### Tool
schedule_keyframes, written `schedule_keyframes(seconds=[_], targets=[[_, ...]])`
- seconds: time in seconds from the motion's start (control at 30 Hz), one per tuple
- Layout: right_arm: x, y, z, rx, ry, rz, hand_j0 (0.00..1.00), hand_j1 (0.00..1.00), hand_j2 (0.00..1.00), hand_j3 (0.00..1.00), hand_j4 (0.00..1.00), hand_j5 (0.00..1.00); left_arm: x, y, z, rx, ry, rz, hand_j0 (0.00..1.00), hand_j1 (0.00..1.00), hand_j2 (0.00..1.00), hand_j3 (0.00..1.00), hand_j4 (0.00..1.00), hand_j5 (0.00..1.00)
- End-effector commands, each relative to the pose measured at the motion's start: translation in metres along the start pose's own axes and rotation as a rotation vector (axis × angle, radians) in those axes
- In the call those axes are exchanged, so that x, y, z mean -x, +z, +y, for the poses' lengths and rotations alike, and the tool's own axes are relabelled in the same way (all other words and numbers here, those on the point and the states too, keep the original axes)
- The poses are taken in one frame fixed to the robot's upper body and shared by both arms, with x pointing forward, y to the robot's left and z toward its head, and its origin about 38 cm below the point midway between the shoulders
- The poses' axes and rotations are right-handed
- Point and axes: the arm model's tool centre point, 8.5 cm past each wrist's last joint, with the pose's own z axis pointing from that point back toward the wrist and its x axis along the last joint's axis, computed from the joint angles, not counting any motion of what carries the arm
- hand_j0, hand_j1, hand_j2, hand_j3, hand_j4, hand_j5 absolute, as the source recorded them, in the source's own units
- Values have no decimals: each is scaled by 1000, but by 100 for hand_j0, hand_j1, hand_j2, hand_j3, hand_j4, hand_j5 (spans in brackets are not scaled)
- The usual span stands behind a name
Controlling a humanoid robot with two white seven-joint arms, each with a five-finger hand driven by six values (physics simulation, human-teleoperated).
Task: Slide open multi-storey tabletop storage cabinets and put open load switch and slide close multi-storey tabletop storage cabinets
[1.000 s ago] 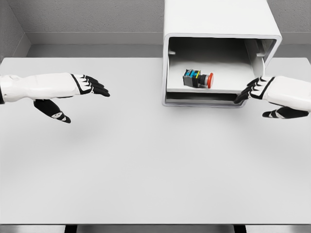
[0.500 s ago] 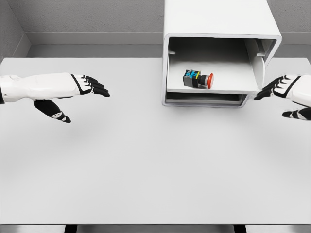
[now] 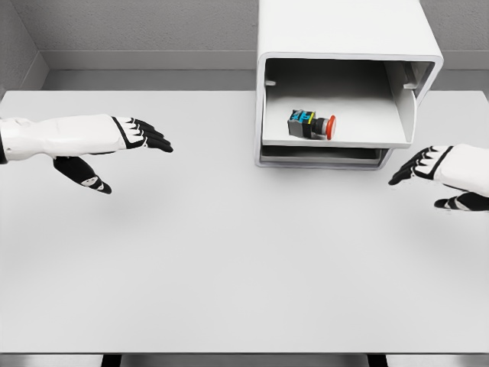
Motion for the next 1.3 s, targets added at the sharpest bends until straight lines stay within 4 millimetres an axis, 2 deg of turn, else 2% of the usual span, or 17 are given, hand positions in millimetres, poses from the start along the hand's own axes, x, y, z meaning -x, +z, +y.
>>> schedule_keyframes(seconds=[0.0,0.07,0.17,0.27,0.53,0.6,0.7,0.87,1.1,1.27], targets=[[-6,-13,21,-61,-38,-38,80,80,80,80,80,80,0,1,1,-5,5,0,100,100,100,100,100,100],[-6,-15,10,-45,-13,-43,80,80,80,80,80,80,0,1,1,-5,5,0,100,100,100,100,100,100],[-11,-29,9,-66,-2,-83,80,80,80,80,80,80,0,1,1,-5,5,0,100,100,100,100,100,100],[-11,-31,5,-59,6,-86,81,81,81,81,81,81,0,1,1,-5,5,0,100,100,100,100,100,100],[-17,-58,-12,-34,48,-144,82,82,82,82,82,82,0,1,1,-5,5,0,100,100,100,100,100,100],[-15,-61,-17,-23,60,-138,82,82,82,82,82,82,0,1,1,-5,5,0,100,100,100,100,100,100],[-9,-74,-16,-32,50,-143,85,85,85,85,85,85,0,1,1,-5,5,0,100,100,100,100,100,100],[-2,-84,-14,-41,48,-131,86,86,86,86,86,86,0,1,1,-5,5,0,100,100,100,100,100,100],[5,-88,-14,-32,32,-119,86,86,86,86,86,86,0,1,1,-5,5,0,100,100,100,100,100,100],[18,-90,-20,-11,14,-91,86,86,86,86,86,86,0,1,1,-5,6,1,100,100,100,100,100,100]])
